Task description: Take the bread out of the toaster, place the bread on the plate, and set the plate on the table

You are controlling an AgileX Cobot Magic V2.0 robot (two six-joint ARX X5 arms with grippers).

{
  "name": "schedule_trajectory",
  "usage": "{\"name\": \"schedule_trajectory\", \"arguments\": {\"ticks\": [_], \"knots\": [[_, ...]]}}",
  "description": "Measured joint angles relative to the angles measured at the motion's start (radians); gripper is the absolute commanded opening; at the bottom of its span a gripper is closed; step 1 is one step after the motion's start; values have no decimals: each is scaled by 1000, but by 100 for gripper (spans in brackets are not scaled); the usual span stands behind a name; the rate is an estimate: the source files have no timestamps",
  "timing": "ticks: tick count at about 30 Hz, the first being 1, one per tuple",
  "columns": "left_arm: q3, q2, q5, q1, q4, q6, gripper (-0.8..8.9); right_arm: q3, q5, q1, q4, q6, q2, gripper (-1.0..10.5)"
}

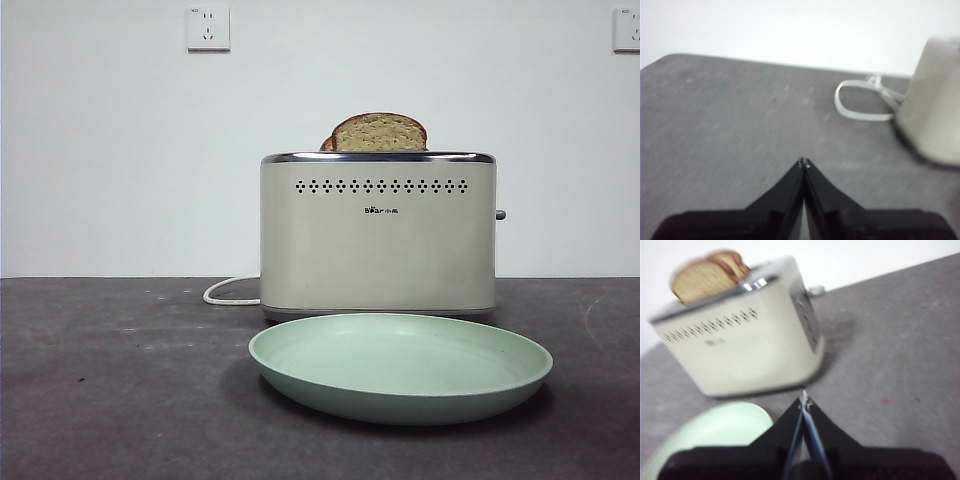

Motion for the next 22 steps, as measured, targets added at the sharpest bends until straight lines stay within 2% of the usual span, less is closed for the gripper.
{"name": "schedule_trajectory", "arguments": {"ticks": [5,11,16,22], "knots": [[117,22,73,0,-58,-77,-6,89,-67,0,-3,58,72,-12],[262,111,224,0,-189,-100,-6,280,-210,0,-117,71,232,-12],[380,186,328,0,-273,-100,-6,478,-307,2,-299,-6,382,-12],[519,268,434,0,-382,-98,-6,710,-316,53,-556,-131,552,-12]]}}
